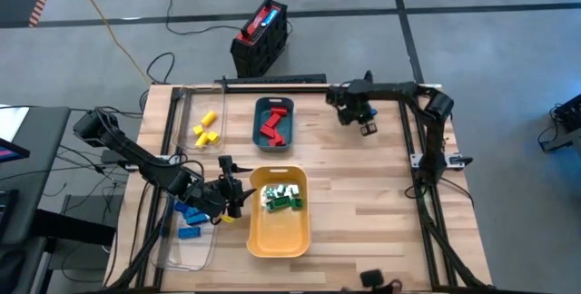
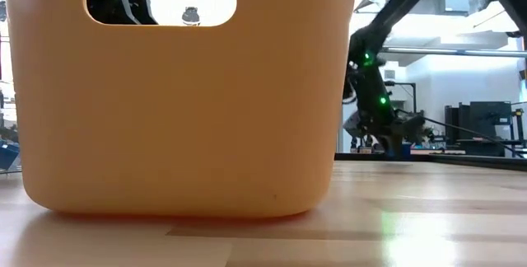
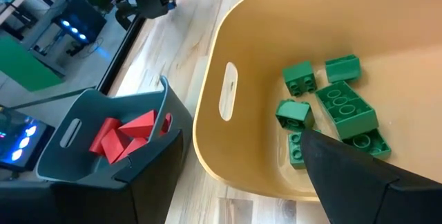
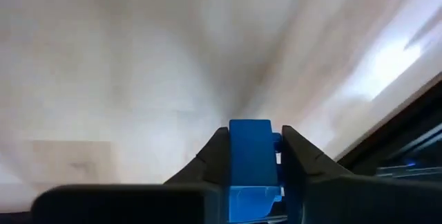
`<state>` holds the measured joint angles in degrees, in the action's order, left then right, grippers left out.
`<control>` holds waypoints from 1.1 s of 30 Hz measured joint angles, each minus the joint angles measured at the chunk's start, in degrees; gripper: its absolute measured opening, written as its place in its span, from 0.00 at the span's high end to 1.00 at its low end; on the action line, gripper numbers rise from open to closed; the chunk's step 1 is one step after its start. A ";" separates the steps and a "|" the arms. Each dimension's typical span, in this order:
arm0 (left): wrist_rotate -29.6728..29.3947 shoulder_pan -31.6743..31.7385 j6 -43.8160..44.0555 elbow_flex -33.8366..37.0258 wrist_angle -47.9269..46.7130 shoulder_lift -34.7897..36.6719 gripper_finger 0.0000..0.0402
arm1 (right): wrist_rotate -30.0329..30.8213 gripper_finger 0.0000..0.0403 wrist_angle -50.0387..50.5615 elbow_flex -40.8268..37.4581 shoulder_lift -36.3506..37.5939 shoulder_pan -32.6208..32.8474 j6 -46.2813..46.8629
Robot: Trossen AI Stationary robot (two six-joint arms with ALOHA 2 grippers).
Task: Sort blocks
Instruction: Put the rectangular blue game piece into the bottom transparent bin
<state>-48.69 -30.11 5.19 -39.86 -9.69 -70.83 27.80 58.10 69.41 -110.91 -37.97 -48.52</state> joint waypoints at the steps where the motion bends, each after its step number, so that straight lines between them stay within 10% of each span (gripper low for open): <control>1: 0.00 0.00 0.00 0.00 0.00 0.00 0.28 | 0.05 0.80 0.45 0.01 0.39 1.82 0.89; 12: -1.16 0.00 0.57 0.00 -0.26 0.00 0.28 | -10.93 0.77 1.85 12.08 11.99 23.64 19.72; 19: -1.36 0.90 4.83 0.00 1.76 0.01 0.28 | -23.29 0.77 -22.90 12.32 20.55 37.17 30.92; 33: 2.29 3.51 -9.89 -0.02 25.23 0.00 0.28 | -23.40 0.77 -54.88 9.05 18.18 50.64 27.74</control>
<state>-46.39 -26.60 -4.70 -39.88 15.53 -70.83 4.40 3.22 78.46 -92.73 12.67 -20.78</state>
